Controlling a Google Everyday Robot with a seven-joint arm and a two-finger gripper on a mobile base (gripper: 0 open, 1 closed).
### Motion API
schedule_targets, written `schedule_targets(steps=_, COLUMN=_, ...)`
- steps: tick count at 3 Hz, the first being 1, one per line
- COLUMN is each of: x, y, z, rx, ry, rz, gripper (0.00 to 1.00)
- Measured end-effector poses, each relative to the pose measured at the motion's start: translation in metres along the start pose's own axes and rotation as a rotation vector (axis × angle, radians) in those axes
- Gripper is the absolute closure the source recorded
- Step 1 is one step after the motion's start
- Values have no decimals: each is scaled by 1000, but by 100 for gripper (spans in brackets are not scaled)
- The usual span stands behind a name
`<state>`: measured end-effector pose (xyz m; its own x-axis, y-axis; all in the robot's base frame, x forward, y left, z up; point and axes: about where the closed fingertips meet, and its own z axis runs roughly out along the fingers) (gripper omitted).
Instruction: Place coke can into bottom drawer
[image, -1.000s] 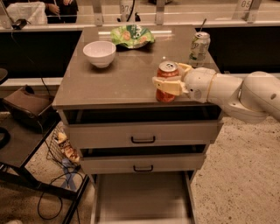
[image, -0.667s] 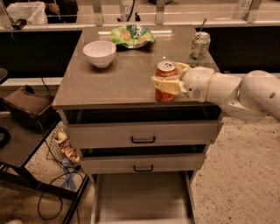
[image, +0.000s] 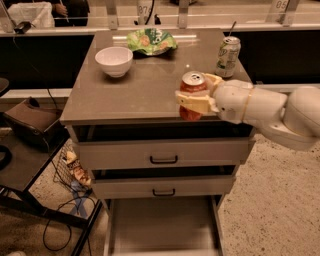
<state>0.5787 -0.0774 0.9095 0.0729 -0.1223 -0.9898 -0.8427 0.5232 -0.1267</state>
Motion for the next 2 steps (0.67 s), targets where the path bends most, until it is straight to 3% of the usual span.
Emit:
schedule_targets(steps=1, x=-10, y=66, z=-20, rx=-30, ry=-46, rz=-9, gripper=100)
schedule_targets(steps=2, x=21, y=114, z=-62, rx=-16, ry=-25, rz=24, gripper=100)
